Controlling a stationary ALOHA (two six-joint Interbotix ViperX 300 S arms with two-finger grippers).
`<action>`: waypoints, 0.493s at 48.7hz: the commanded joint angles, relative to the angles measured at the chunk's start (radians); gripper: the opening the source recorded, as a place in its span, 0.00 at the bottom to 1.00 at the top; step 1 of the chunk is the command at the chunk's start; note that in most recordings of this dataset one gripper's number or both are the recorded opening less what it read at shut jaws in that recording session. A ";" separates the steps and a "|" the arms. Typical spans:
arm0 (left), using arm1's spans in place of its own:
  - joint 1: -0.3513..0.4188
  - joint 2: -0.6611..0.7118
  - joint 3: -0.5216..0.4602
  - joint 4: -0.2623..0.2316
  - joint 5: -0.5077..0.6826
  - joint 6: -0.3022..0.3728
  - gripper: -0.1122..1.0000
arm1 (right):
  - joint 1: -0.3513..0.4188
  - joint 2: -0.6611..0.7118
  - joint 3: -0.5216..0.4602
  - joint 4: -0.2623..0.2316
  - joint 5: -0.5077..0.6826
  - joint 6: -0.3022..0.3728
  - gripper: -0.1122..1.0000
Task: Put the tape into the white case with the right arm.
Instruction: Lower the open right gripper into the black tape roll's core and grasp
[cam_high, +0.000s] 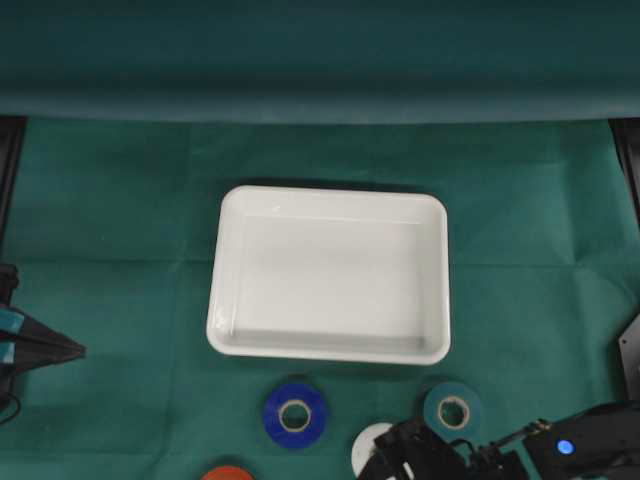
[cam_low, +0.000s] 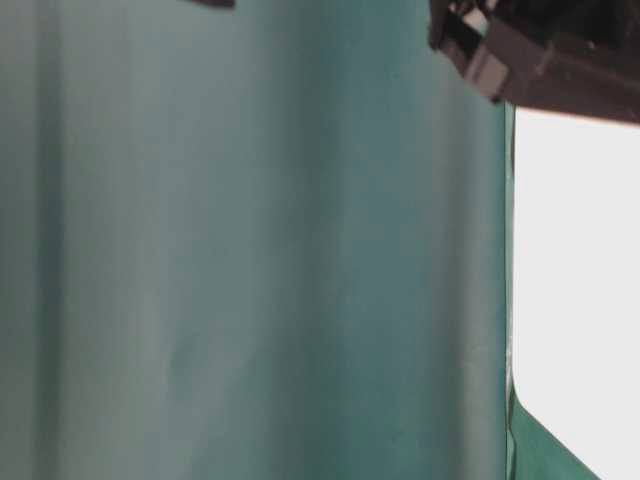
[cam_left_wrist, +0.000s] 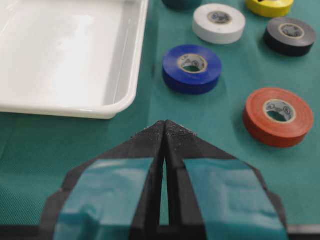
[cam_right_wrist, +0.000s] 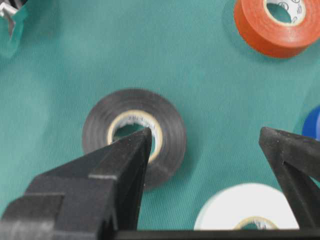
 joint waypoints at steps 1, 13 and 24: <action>0.000 0.009 -0.011 -0.002 -0.009 -0.002 0.10 | 0.005 0.005 -0.038 0.000 -0.003 0.002 0.73; 0.000 0.008 -0.011 -0.002 -0.009 -0.003 0.10 | 0.005 0.037 -0.061 -0.002 0.038 0.003 0.73; 0.000 0.009 -0.011 -0.002 -0.009 -0.003 0.10 | 0.005 0.054 -0.081 0.000 0.117 0.003 0.73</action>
